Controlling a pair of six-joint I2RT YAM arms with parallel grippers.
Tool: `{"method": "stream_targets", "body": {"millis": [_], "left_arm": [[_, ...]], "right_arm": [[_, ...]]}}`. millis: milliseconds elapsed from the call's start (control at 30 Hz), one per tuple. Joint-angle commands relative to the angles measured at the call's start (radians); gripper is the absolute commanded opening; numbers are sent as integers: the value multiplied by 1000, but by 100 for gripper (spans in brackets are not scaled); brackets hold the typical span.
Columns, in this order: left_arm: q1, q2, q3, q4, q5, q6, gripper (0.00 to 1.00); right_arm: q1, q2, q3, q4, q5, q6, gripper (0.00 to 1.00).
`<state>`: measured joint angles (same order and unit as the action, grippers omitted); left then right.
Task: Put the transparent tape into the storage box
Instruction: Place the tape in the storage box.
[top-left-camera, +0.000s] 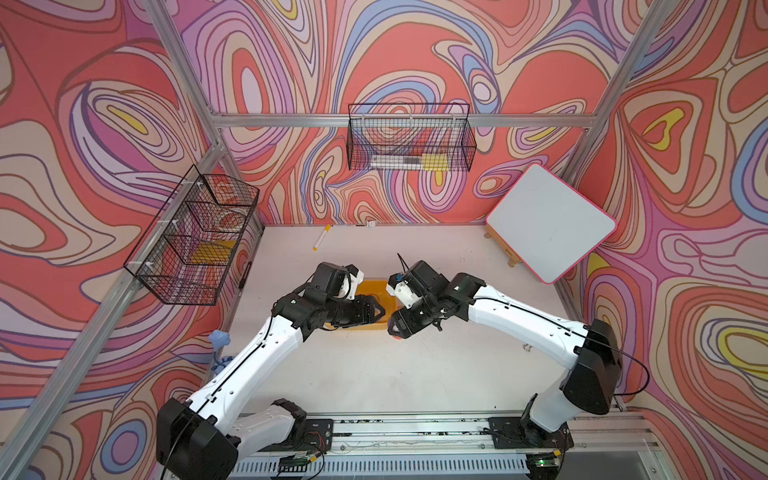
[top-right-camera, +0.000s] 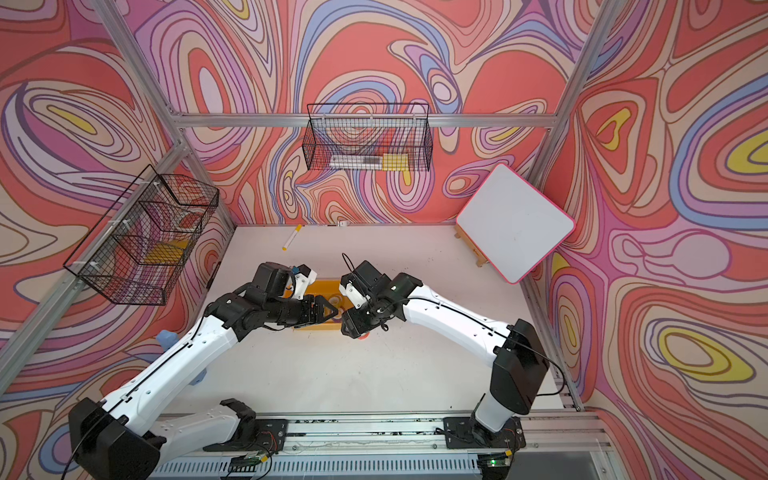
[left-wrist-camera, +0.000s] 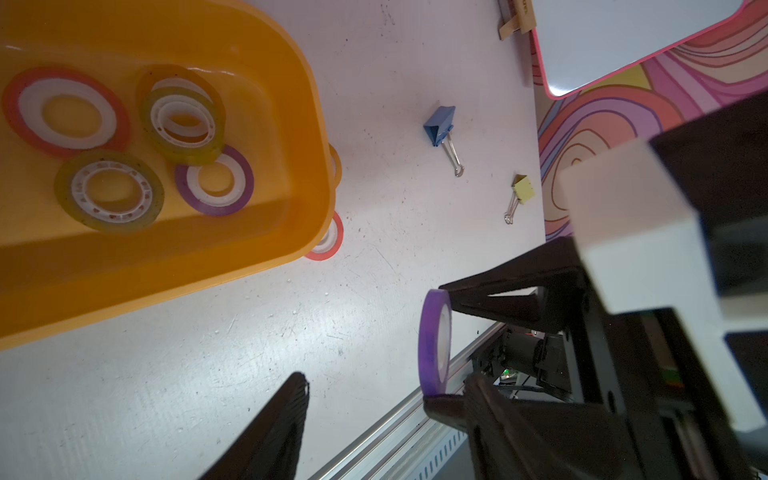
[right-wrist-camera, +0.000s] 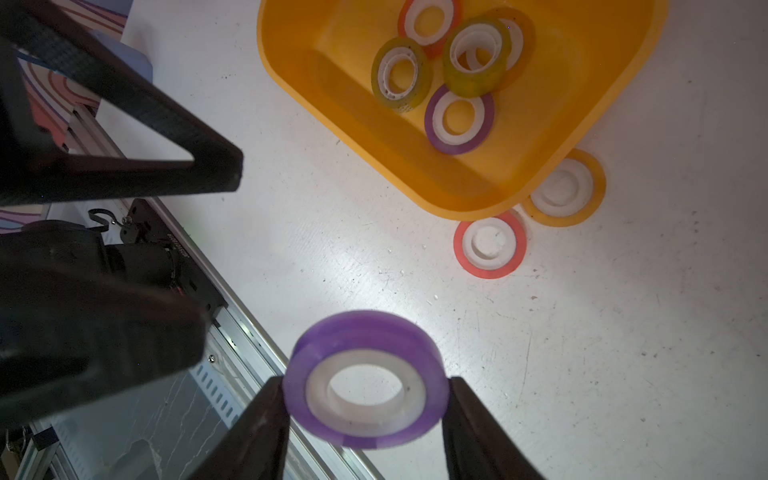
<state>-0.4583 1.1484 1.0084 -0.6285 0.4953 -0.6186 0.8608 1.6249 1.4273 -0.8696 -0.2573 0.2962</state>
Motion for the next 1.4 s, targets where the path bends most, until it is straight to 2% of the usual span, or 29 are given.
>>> {"method": "stream_targets", "body": {"millis": [0,433,733,1000,1167,1233,1300,1367], "left_arm": [[1,-14,4,33,30,6,64],[1,27,-19,118,121,-48,53],[2,65,-7,72,124,-36,46],[1,71,-14,97,145,-48,32],[2,81,-13,109,152,-50,28],[2,85,-11,112,153,-48,21],[2,85,-10,107,145,-41,8],[4,77,-7,95,125,-26,2]], "right_arm": [[6,-21,31,17,-35,7,57],[5,-24,55,41,-84,14,57],[7,-18,61,50,-90,12,57],[7,-6,73,48,-92,6,57],[6,-1,79,48,-91,0,57],[6,-1,78,49,-88,-2,58],[6,-3,75,35,-69,-3,64],[6,-16,58,29,-49,-5,66]]}}
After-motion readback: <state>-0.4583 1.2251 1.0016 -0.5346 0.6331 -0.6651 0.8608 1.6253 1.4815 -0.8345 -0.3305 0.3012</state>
